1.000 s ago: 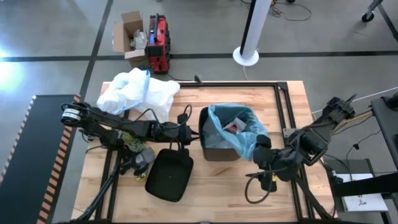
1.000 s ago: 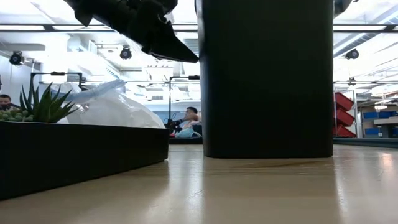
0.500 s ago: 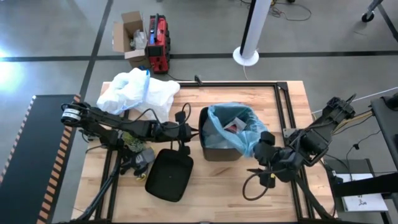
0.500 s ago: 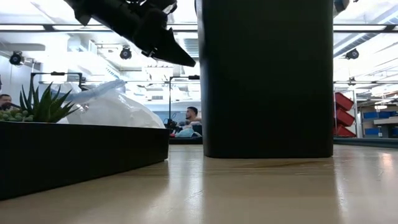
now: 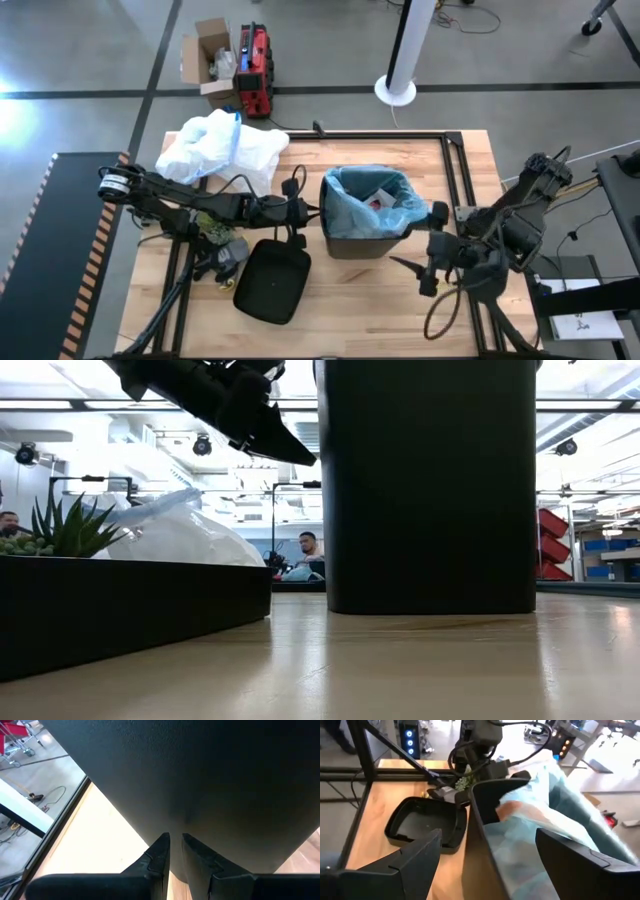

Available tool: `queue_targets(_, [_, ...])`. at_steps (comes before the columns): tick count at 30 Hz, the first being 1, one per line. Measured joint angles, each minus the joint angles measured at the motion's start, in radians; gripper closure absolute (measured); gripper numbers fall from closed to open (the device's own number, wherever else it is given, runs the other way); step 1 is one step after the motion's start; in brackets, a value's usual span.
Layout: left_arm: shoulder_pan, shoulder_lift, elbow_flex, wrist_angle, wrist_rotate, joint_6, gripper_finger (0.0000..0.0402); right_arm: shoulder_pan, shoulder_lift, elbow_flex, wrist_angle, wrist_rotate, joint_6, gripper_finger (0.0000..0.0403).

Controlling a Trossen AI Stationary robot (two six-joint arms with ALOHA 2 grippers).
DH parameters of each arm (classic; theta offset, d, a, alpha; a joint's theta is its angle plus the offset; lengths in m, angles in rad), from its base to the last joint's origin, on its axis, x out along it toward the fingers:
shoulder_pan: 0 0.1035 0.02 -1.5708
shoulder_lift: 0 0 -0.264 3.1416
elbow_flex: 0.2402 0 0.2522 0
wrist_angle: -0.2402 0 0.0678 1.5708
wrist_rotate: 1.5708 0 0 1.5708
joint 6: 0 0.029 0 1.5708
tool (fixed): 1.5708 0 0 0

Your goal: Place trash/remove bag and relplace

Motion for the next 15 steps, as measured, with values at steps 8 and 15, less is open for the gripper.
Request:
queue_targets(8, [0.000, 0.000, 0.000, -0.002, 0.000, -0.014, 0.0368, 0.067, 0.003, -0.136, 0.010, 0.029, 0.248, 0.0093])
queue_targets(15, [0.006, 0.000, 0.000, -0.001, 0.000, -0.007, 0.0368, 0.110, 0.003, -0.152, 0.013, -0.019, 0.318, 0.0093])
